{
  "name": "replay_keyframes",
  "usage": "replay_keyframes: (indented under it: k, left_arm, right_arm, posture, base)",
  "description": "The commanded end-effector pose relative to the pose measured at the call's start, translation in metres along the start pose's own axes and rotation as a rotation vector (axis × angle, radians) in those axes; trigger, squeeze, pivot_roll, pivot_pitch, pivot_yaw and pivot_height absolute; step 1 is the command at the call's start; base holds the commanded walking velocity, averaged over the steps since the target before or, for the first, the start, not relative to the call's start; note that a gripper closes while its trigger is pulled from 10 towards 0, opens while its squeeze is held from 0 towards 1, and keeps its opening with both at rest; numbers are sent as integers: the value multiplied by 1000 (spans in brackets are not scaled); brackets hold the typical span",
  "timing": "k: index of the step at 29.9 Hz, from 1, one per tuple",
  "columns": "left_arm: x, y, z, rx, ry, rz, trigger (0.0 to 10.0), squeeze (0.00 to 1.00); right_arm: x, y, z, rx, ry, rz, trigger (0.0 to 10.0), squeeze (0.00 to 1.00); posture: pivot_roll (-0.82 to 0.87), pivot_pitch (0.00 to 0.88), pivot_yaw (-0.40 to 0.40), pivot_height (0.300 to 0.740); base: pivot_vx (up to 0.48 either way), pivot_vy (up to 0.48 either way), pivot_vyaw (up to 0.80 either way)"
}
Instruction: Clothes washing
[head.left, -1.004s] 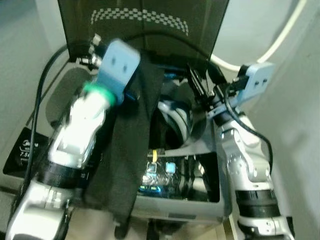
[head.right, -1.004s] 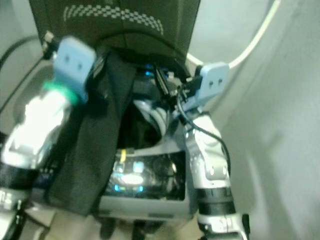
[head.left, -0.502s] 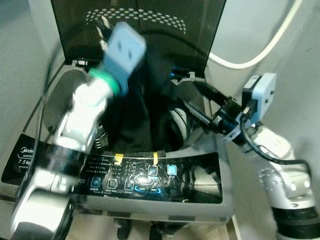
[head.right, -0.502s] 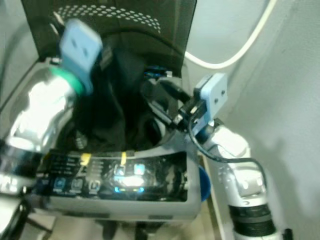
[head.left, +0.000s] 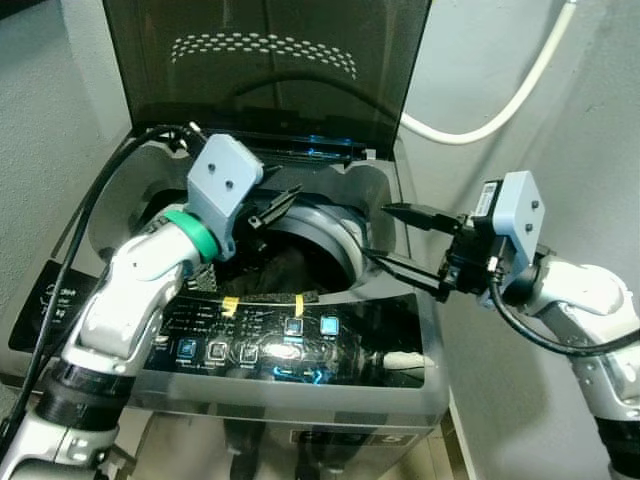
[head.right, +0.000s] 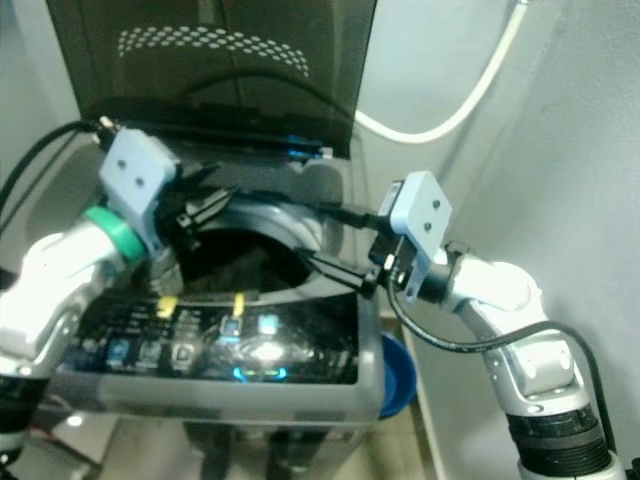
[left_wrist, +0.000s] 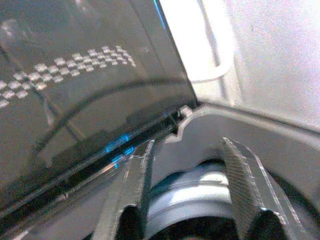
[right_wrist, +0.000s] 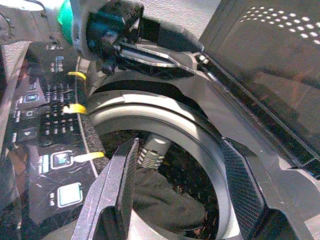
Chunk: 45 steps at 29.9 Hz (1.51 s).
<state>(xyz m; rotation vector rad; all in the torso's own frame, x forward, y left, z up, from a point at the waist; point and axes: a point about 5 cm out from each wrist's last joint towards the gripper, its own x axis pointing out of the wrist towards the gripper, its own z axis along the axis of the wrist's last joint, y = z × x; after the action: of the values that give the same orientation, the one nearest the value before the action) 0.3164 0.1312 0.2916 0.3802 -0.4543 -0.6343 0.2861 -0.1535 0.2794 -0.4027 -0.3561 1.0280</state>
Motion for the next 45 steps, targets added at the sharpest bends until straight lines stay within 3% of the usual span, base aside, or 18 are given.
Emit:
replay_keyframes:
  k: [1, 4, 5, 7, 8, 9, 11, 16, 17, 18, 20, 21, 29, 45]
  left_arm:
    - [-5, -6, 8, -23, -28, -17, 10000, 1000]
    - [-7, -10, 11, -39, -38, -25, 10000, 1000]
    - [-11, -14, 15, -53, -53, -16, 10000, 0]
    - [-13, -16, 18, -62, -63, -8, 10000, 0]
    - [-14, -18, 19, -11, -69, 63, 10000, 0]
    - [-14, -18, 19, -11, -69, 63, 10000, 0]
    - [-14, -16, 17, 11, -68, 132, 10000, 0]
    - [-17, -4, 11, -38, -66, 306, 10000, 0]
    - [-17, -4, 11, -38, -66, 306, 10000, 0]
    - [-19, -1, 9, -44, -61, 344, 10000, 0]
    - [-19, -1, 9, -44, -61, 344, 10000, 0]
    - [-22, 2, 7, -68, -54, 374, 10000, 0]
    - [-30, 14, -5, -113, -26, 490, 10000, 0]
    - [-27, 16, -4, -109, -43, 520, 10000, 0]
  right_arm:
    - [0, 3, 2, -2, 3, 29, 10000, 0]
    - [0, 3, 2, 2, 2, 27, 10000, 0]
    - [0, 1, 3, 6, -18, -7, 10000, 0]
    - [0, 0, 3, 9, -33, -33, 10000, 0]
    - [4, -13, 6, 37, -122, -194, 10000, 0]
    - [4, -13, 6, 37, -122, -194, 10000, 0]
    - [8, -21, 5, 85, -184, -316, 10000, 0]
    - [22, -26, -5, 194, -263, -583, 10000, 0]
    - [22, -26, -5, 194, -263, -583, 10000, 0]
    - [25, -26, -7, 208, -284, -661, 10000, 0]
    - [25, -26, -7, 208, -284, -661, 10000, 0]
    - [29, -26, -10, 241, -312, -736, 10000, 0]
    - [53, -10, -13, 246, -379, -753, 10000, 0]
    - [60, -9, -12, 223, -381, -763, 10000, 0]
  posture:
    - [62, 36, -20, 740]
    - [63, 35, -17, 740]
    - [62, 35, -13, 740]
    - [62, 35, -13, 740]
    - [65, 36, -11, 740]
    - [65, 36, -11, 740]
    - [65, 36, -11, 740]
    - [64, 19, -4, 740]
    - [64, 19, -4, 740]
    - [64, 9, -1, 740]
    - [64, 9, -1, 740]
    - [61, 0, 2, 740]
    - [58, 0, -2, 740]
    - [45, 0, -8, 740]
  base:
    - [0, 0, 0]
    - [0, 0, 0]
    - [0, 0, 0]
    - [0, 0, 0]
    - [0, 0, 0]
    - [0, 0, 0]
    - [0, 0, 0]
    - [0, 0, 0]
    - [0, 0, 0]
    - [0, 0, 0]
    - [0, 0, 0]
    - [0, 0, 0]
    - [0, 0, 0]
    - [0, 0, 0]
